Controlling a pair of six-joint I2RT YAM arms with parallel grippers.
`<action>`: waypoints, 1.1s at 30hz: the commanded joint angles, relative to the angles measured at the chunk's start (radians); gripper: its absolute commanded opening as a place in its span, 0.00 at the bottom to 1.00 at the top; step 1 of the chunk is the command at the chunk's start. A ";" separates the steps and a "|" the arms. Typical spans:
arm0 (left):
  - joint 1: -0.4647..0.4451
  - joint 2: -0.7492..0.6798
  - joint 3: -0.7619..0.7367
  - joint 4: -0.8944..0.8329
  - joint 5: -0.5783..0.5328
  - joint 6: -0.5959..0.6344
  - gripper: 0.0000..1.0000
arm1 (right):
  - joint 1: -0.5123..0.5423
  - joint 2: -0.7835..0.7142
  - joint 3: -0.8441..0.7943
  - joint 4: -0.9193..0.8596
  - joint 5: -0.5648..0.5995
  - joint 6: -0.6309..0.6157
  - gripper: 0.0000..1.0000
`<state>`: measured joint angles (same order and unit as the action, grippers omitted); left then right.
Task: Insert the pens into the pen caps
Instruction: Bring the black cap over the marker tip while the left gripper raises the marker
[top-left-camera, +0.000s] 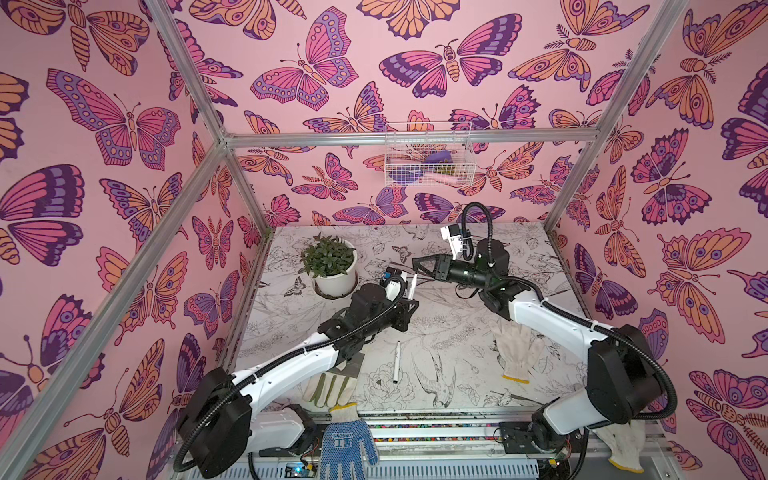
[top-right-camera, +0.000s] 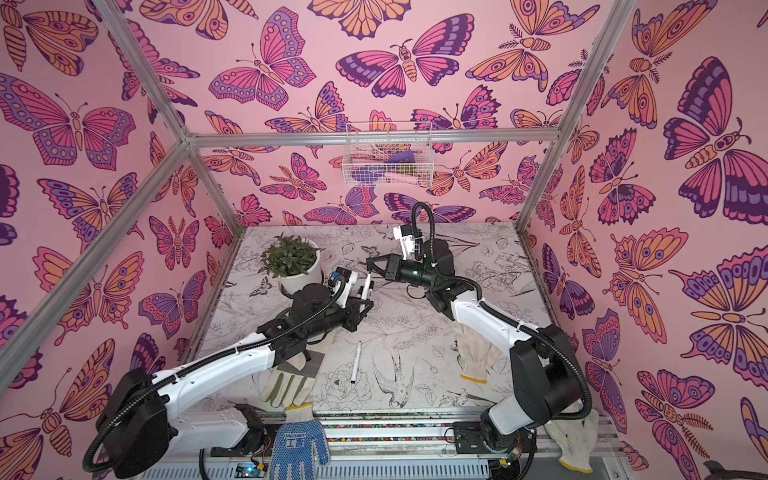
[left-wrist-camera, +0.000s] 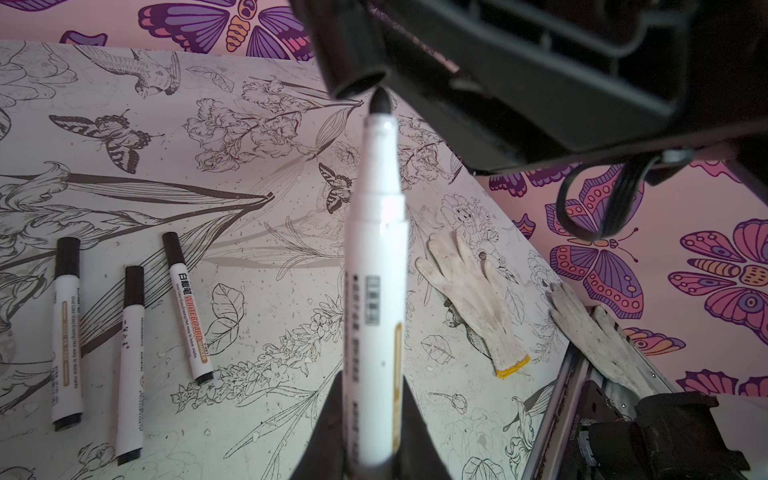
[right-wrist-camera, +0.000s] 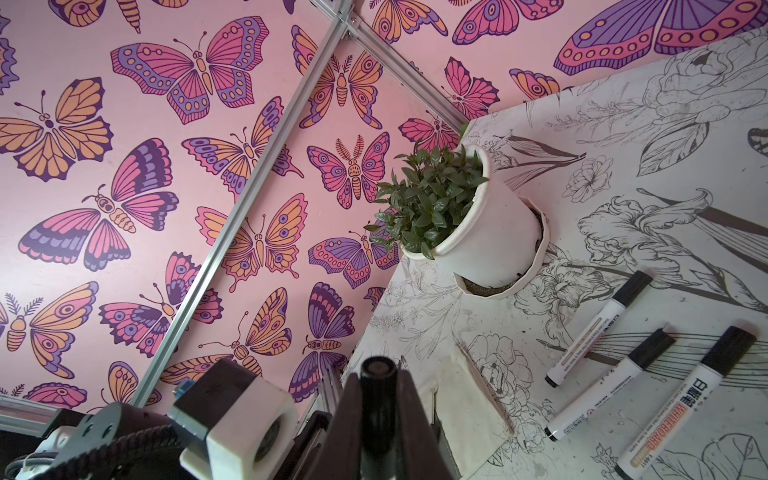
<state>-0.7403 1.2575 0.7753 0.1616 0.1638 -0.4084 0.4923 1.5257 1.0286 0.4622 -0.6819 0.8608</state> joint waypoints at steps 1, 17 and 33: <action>-0.004 -0.007 0.012 0.022 -0.006 0.010 0.00 | -0.006 -0.031 0.035 0.066 -0.002 0.019 0.00; -0.004 -0.002 0.019 0.025 -0.002 0.016 0.00 | -0.008 -0.015 0.036 0.016 -0.014 -0.011 0.00; -0.004 0.005 0.021 0.030 -0.012 0.011 0.00 | -0.001 -0.002 0.034 -0.022 -0.024 -0.049 0.00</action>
<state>-0.7403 1.2579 0.7757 0.1646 0.1635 -0.4080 0.4915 1.5166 1.0317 0.4404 -0.6926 0.8299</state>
